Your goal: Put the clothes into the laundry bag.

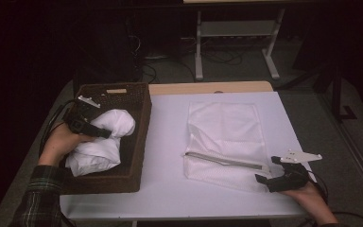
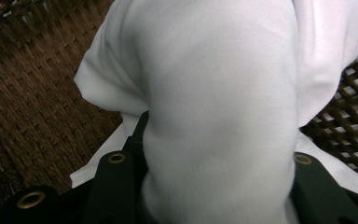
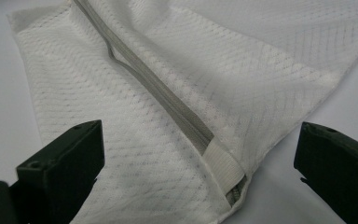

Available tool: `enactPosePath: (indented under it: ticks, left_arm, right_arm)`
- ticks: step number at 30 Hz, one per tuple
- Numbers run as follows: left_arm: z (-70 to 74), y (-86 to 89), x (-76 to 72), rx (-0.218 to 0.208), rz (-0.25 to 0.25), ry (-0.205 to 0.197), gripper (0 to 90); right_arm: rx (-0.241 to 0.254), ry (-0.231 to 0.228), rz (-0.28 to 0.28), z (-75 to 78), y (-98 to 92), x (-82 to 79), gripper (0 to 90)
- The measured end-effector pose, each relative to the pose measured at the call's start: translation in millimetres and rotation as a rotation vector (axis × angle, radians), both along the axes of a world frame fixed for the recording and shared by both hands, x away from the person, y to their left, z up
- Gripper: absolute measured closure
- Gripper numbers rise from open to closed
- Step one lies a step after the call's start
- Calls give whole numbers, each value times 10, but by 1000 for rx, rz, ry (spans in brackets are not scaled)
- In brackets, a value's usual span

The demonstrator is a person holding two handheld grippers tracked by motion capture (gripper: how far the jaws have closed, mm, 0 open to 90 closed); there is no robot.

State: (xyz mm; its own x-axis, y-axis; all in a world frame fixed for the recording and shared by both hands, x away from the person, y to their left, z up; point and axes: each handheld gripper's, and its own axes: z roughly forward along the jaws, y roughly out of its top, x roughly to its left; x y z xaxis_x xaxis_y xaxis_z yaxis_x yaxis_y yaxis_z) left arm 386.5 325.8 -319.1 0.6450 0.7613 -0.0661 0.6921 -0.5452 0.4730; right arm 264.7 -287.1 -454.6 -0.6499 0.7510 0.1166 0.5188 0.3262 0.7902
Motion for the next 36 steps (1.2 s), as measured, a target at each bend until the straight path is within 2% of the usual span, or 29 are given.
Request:
enactPosePath:
  ticks: [12, 16, 23, 36]
  left_arm:
    - [238, -202, -67, -38, -50, -24, 551]
    - [326, -315, -87, -61, -78, -35, 551]
    - [442, -496, -119, -71, -118, -51, 551]
    - [565, -803, -164, -98, -188, -64, 552]
  right_arm:
    - [5, 1, -2, 2, -4, 0, 11]
    - [5, 0, -1, 0, -3, 4, 10]
    - [5, 2, -2, 2, -5, 1, 11]
    - [5, -2, 2, 1, -4, 4, 11]
